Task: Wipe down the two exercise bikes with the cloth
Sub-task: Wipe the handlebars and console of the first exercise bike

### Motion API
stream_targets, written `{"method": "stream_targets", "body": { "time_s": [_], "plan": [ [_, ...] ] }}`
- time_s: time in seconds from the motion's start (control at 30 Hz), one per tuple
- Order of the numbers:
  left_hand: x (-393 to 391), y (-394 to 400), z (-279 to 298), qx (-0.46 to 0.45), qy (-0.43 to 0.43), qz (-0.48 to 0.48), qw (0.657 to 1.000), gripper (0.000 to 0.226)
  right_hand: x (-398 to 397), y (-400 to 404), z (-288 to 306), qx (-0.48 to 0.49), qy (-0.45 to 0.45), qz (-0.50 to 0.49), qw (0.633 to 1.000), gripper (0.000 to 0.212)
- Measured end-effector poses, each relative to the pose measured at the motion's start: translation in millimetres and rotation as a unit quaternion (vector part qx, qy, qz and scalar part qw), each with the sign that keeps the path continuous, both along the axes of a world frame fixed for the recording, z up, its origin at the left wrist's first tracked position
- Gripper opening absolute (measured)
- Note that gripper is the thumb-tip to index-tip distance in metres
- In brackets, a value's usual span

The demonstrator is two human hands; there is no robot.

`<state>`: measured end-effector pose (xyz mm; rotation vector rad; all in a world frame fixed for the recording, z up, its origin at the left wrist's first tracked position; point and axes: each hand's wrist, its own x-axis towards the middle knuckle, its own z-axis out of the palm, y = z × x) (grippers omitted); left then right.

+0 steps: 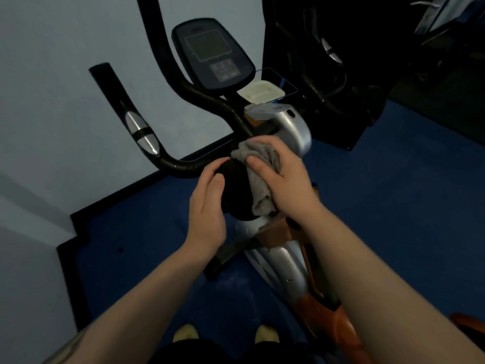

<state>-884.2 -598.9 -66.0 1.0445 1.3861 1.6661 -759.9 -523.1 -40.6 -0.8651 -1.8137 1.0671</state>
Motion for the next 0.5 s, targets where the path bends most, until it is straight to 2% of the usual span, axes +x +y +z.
{"method": "stream_targets", "body": {
  "time_s": [0.07, 0.1, 0.17, 0.2, 0.3, 0.37, 0.43, 0.5],
  "plan": [
    [7.9, 0.9, 1.7, 0.006, -0.01, 0.029, 1.0, 0.033, -9.1, -18.0, -15.6, -0.006, 0.061, -0.086, 0.994, 0.024],
    [10.4, 1.3, 1.8, 0.007, -0.008, 0.038, 0.999, 0.034, -14.6, -33.6, -25.6, -0.035, 0.101, -0.126, 0.986, 0.025],
    [10.8, 1.8, 0.7, 0.012, -0.006, 0.043, 0.999, 0.034, -22.3, -56.5, -38.3, -0.114, 0.172, -0.145, 0.968, 0.029],
    [9.0, 1.2, -0.7, 0.011, -0.005, 0.039, 0.999, 0.033, -22.0, -56.8, -42.4, -0.112, 0.171, -0.141, 0.969, 0.028],
    [4.5, -1.9, 0.2, 0.006, -0.004, 0.021, 1.0, 0.034, -6.4, -22.5, -30.6, 0.042, 0.026, -0.099, 0.994, 0.024],
    [5.4, -2.2, 1.0, 0.01, 0.002, 0.028, 1.0, 0.033, -0.2, -0.3, -21.4, 0.102, -0.044, -0.042, 0.993, 0.025],
    [9.7, -2.3, 1.8, 0.012, -0.015, 0.046, 0.999, 0.034, -1.1, -1.2, -21.0, 0.079, -0.022, -0.034, 0.996, 0.025],
    [13.7, -2.3, 1.8, 0.009, -0.036, 0.067, 0.997, 0.033, -6.7, -18.9, -26.9, 0.023, 0.059, -0.067, 0.996, 0.026]
  ]
}}
